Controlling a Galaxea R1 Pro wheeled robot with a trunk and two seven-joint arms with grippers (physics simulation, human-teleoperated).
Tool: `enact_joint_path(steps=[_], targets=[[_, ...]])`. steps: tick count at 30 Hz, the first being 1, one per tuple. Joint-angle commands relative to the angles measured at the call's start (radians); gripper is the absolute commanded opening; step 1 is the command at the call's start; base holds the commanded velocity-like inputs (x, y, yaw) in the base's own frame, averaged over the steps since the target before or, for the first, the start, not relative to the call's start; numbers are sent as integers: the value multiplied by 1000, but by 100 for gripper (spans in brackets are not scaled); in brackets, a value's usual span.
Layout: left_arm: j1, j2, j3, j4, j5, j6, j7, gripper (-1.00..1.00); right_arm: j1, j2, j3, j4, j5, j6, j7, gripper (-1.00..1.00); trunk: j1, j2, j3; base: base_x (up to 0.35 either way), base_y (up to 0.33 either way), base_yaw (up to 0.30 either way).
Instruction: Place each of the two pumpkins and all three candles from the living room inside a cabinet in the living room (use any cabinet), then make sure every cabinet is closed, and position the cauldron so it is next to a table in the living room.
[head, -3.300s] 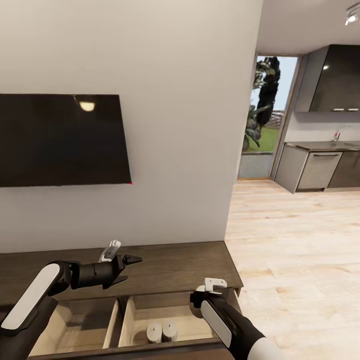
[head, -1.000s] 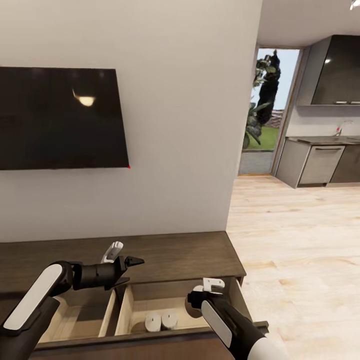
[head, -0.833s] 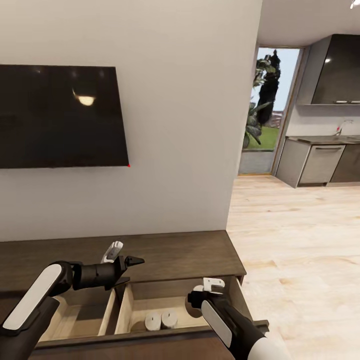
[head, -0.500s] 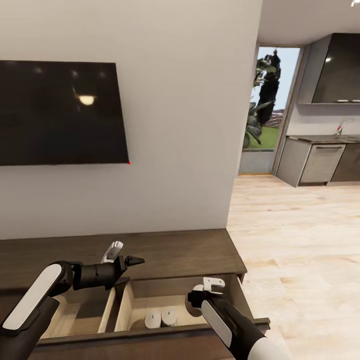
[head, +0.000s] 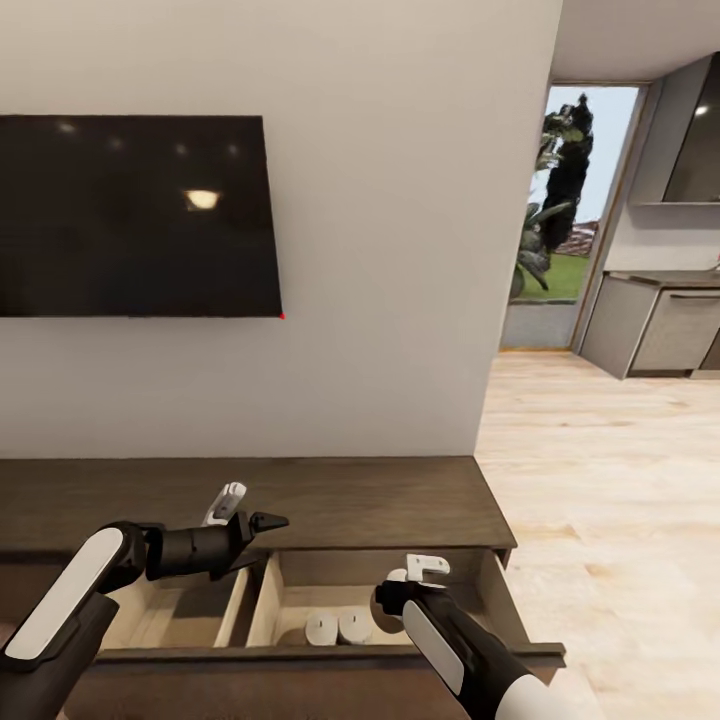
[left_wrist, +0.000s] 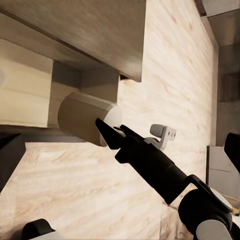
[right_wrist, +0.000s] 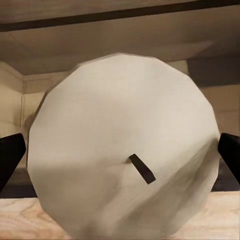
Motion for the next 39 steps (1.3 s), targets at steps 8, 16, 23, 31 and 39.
enact_joint_path(steps=[8, 16, 23, 31, 39], targets=[[-1, 0, -2, -1, 10, -1, 10, 100, -1, -1, 4, -2, -8, 2, -7, -100, 0, -1, -1, 0, 0, 56], [-1, 0, -4, -2, 10, -1, 10, 100, -1, -1, 4, -2, -8, 2, -7, -100, 0, -1, -1, 73, 0, 1], [-1, 0, -4, -2, 10, -1, 10, 100, -1, -1, 4, -2, -8, 2, -5, -100, 0, -1, -1, 46, 0, 0], [-1, -1, -4, 0, 11, -1, 10, 100, -1, -1, 3, 1, -10, 9, -8, -100, 0, -1, -1, 67, 0, 0], [-1, 0, -4, 1, 10, -1, 11, 100, -20, -4, -4, 68, -11, 12, -43, -100, 0, -1, -1, 3, 0, 0]])
